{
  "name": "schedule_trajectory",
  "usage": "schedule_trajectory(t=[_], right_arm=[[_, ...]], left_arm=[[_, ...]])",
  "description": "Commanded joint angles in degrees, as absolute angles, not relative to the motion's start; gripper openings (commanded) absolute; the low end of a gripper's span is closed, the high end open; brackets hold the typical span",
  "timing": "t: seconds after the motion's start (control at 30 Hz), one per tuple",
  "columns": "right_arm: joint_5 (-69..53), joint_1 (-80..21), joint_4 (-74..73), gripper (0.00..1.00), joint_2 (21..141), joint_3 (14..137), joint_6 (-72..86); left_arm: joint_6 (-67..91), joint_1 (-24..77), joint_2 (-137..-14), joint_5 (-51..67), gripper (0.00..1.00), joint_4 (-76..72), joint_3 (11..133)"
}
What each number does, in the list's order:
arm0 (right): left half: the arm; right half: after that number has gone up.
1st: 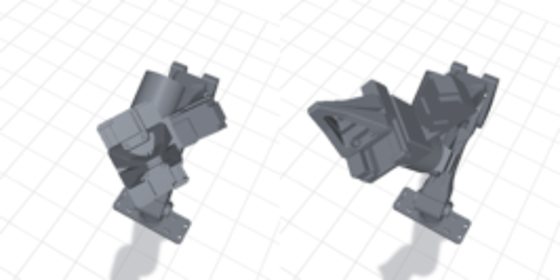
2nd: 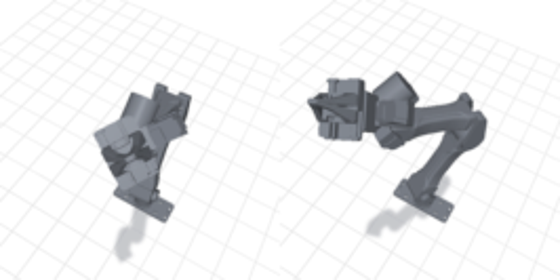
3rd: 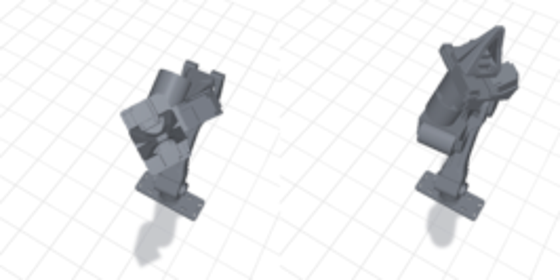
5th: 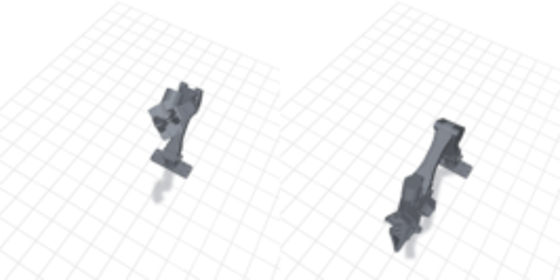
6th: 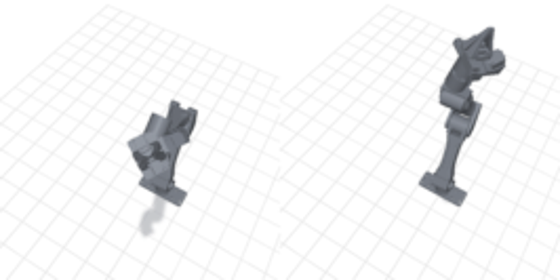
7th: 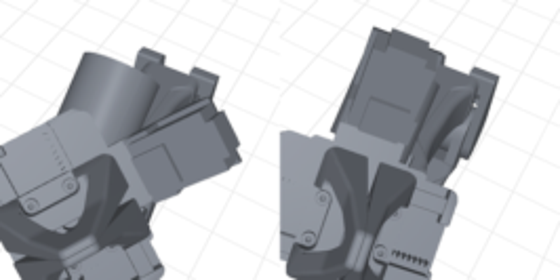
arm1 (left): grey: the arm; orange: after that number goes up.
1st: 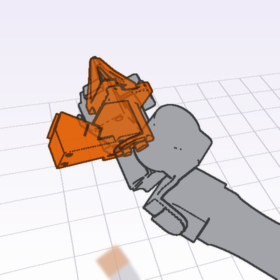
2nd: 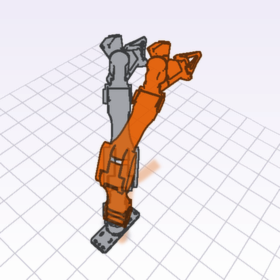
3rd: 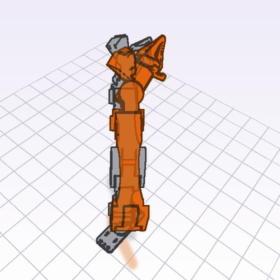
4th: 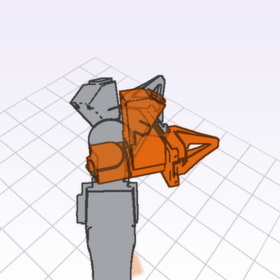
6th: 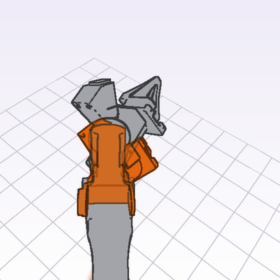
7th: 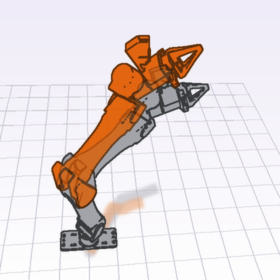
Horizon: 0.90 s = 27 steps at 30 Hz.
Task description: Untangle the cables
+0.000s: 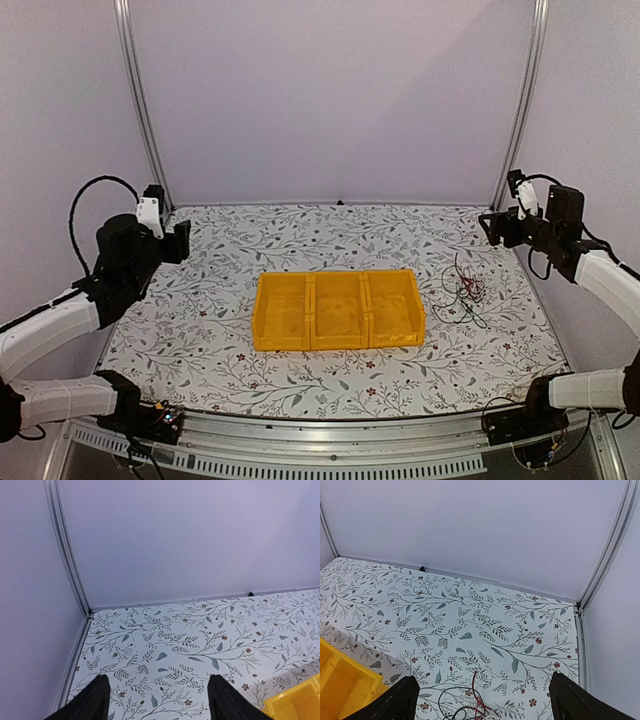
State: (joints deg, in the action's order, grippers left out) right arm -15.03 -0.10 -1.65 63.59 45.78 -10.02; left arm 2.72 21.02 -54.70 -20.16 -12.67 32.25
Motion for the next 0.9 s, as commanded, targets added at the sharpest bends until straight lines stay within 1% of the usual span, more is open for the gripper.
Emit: schedule_trajectory(t=[0.0, 0.1, 0.17, 0.23, 0.33, 0.57, 0.67, 0.77, 0.87], right_arm=[[-13.9, 0.5, 1.8, 0.96, 64.1, 43.8, -9.7], [-15.5, 0.6, 1.4, 0.98, 64.3, 42.8, -12.2], [-14.2, 0.7, 0.8, 0.98, 64.2, 43.0, -13.4], [-12.5, 0.7, -1.8, 0.99, 63.7, 45.2, -14.2], [-13.2, 0.8, -7.4, 0.99, 63.0, 48.7, -17.1], [-19.5, 0.9, -19.6, 0.99, 61.7, 52.7, -20.7], [-21.5, 1.0, -24.0, 0.98, 62.0, 53.2, -22.7], [-20.6, 1.0, -26.1, 0.91, 63.3, 52.9, -25.0], [-20.5, 1.0, -27.1, 0.84, 66.8, 53.6, -25.9]], left_arm=[[1.2, 19.6, -52.2, -15.4, 0.66, -16.7, 29.4], [0.8, 19.6, -52.0, -12.3, 0.73, -17.2, 28.8], [0.7, 19.9, -52.4, -9.1, 0.78, -17.1, 28.9], [0.5, 20.9, -53.2, -6.6, 0.80, -15.6, 30.0], [2.2, 24.0, -54.4, -4.6, 0.81, -13.4, 31.6], [7.5, 35.4, -56.3, -4.7, 0.75, -7.1, 37.0], [10.6, 39.8, -57.5, -4.2, 0.69, -2.9, 39.5], [13.1, 44.7, -59.3, -4.7, 0.65, 1.1, 41.4], [15.6, 50.5, -62.4, -5.7, 0.64, 3.4, 43.0]])
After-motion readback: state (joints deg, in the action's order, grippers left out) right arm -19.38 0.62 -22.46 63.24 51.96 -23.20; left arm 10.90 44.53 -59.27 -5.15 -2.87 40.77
